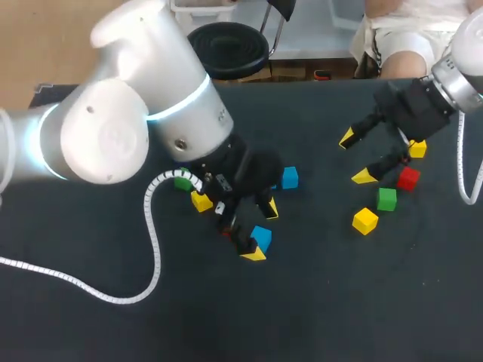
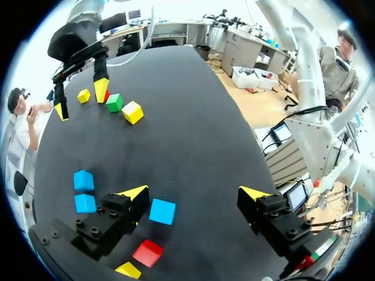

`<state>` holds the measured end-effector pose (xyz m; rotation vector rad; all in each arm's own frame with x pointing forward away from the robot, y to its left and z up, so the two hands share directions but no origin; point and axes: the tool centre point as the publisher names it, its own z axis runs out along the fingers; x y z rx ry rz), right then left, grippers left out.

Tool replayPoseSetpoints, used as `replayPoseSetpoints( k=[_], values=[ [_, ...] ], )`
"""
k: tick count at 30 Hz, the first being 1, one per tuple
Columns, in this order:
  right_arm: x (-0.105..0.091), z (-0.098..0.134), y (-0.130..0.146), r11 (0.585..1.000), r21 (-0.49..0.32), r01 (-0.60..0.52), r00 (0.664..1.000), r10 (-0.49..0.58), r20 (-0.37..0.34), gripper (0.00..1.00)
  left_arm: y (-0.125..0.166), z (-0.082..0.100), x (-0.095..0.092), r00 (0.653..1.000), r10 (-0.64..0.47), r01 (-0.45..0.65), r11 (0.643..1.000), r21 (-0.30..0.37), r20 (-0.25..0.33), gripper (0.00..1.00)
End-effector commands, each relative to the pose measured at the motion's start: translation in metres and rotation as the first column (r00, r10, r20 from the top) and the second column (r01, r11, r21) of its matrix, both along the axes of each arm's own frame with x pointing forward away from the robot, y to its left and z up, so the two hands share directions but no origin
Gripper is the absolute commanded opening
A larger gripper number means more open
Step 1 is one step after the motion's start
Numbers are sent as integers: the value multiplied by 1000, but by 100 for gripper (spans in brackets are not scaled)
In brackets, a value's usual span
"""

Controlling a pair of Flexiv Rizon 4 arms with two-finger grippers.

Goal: Place the blue cubes, place green cubes on the blue cubes, place the yellow cubes on the green cubes, then place the red cubes on the yellow cubes, and place purple cube on the red cubes.

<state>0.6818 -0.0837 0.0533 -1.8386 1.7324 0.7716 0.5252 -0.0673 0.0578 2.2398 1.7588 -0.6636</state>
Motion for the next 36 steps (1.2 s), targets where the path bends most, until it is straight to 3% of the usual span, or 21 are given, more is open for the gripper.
replayPoseSetpoints(
  k=[1, 4, 11, 19, 28, 36],
  values=[
    [-1, 0, 0, 1000, 2, 1, 1000, -1, 2, 100, 7, -1, -6, 999, 29, -28, 999, -20, 38, 100],
    [-1, 0, 0, 1000, 2, 1, 1000, -1, 2, 100, 9, -1, -2, 997, 37, -35, 999, -38, 64, 100],
    [-1, 0, 0, 1000, 2, 1, 1000, -1, 2, 100, 2, -22, 2, 998, 38, -35, 997, -70, 42, 100],
    [-1, 0, 0, 1000, 2, 1, 1000, -1, 2, 100, -4, -34, 11, 998, 51, -48, 996, -81, 37, 100],
    [-1, 0, 0, 1000, 2, 1, 1000, -1, 2, 100, -6, -41, 20, 997, 60, -56, 995, -88, 47, 100],
    [-1, 0, 0, 1000, 2, 1, 1000, -1, 2, 100, 3, -37, 16, 996, 66, -62, 994, -85, 55, 100]
  ],
)
